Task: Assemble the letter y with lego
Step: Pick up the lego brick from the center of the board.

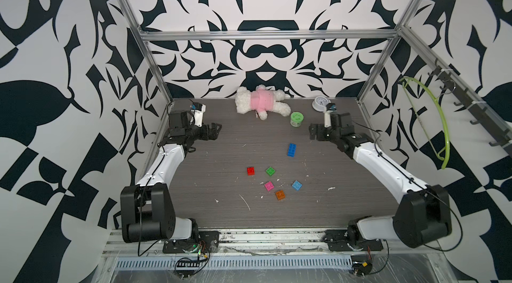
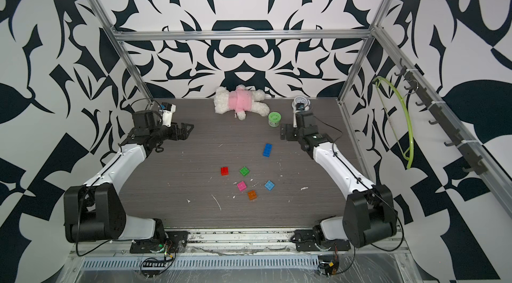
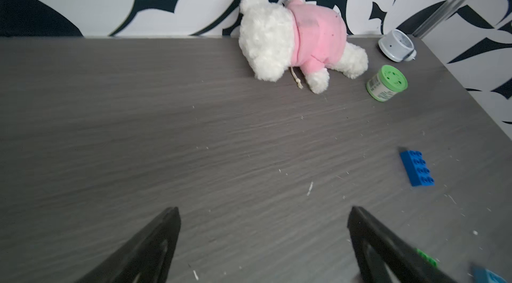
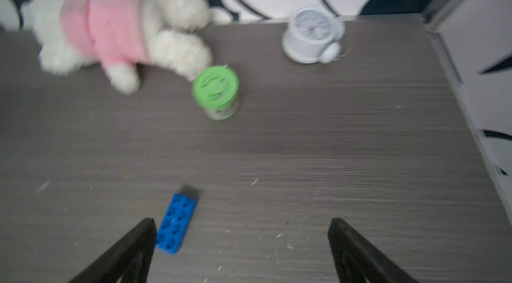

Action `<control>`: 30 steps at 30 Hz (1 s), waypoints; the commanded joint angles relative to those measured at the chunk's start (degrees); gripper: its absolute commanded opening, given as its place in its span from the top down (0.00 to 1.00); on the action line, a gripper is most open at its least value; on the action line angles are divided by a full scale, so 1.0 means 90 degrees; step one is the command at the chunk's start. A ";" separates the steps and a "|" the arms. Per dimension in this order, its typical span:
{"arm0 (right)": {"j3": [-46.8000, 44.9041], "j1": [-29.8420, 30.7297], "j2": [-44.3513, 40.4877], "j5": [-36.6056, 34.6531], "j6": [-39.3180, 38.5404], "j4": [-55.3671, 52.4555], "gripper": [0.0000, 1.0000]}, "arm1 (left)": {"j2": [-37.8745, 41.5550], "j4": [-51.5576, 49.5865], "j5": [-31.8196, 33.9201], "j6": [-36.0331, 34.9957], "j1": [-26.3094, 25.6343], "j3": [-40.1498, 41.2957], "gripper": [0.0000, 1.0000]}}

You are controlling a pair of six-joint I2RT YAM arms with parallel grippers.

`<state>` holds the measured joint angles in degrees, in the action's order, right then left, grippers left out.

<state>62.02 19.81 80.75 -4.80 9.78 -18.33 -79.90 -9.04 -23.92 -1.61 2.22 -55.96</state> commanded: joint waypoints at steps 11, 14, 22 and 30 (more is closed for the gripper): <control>0.2420 0.2706 0.2575 0.0865 -0.3674 -0.2050 0.25 | 0.0713 -0.1197 -0.1192 0.0685 0.1180 0.0884 0.07; 0.3069 0.2730 0.3098 0.0775 -0.2665 -0.2896 0.33 | 0.0685 -0.1174 -0.1127 0.0799 0.1300 0.0905 0.07; 0.3492 0.3395 0.3564 0.0533 -0.2585 -0.3031 0.36 | 0.0646 -0.1165 -0.1014 0.0823 0.1468 0.0922 0.08; 0.2862 0.3492 0.3498 0.1649 -0.5605 -0.1794 0.33 | 0.0701 -0.1121 -0.1146 0.0823 0.1594 0.0991 0.08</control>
<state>89.30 52.25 114.04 5.43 -27.94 -38.46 -74.78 -18.74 -32.64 5.91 16.14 -47.94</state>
